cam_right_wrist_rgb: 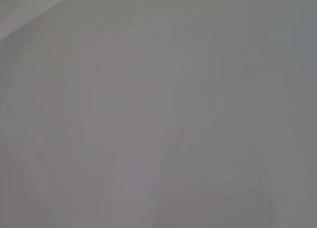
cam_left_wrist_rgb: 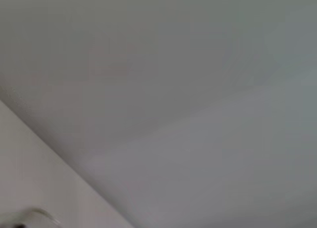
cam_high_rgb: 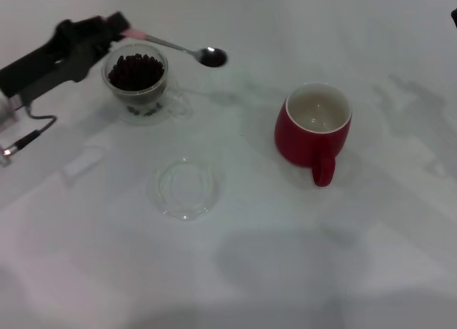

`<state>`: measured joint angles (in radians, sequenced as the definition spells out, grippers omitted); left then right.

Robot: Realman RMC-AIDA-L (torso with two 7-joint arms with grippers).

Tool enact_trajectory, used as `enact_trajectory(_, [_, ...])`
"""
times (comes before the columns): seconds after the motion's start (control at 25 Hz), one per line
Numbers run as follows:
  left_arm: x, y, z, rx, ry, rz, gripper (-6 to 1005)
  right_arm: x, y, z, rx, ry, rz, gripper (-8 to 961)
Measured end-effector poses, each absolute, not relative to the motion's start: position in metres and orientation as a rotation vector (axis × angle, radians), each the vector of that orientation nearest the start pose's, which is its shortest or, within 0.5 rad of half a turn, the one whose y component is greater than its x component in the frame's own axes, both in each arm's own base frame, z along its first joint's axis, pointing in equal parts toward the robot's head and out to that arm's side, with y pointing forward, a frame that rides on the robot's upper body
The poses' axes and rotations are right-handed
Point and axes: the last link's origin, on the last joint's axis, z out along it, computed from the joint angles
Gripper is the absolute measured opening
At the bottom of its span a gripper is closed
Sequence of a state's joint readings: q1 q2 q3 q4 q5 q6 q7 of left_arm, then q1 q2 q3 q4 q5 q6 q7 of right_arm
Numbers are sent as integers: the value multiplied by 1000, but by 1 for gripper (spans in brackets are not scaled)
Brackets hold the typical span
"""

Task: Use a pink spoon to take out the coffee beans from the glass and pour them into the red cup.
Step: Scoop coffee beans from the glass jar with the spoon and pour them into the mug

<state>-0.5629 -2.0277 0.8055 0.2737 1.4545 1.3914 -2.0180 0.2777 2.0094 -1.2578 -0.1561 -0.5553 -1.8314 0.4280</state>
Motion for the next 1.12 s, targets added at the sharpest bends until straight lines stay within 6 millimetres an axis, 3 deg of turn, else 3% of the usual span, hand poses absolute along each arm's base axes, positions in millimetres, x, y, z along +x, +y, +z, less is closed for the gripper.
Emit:
enact_trajectory(0.4, [-209, 365, -39, -2363, -1755, -1206, 124, 300, 246, 46, -1767, 67, 1223, 347])
enact_trajectory(0.6, [-202, 371, -41, -2399, -1717, -1169, 125, 301, 243, 45, -1768, 75, 1222, 347])
enact_trajectory(1.12, [-155, 394, -67, -2630, -1491, -869, 125, 306, 237, 42, -1772, 109, 1208, 347])
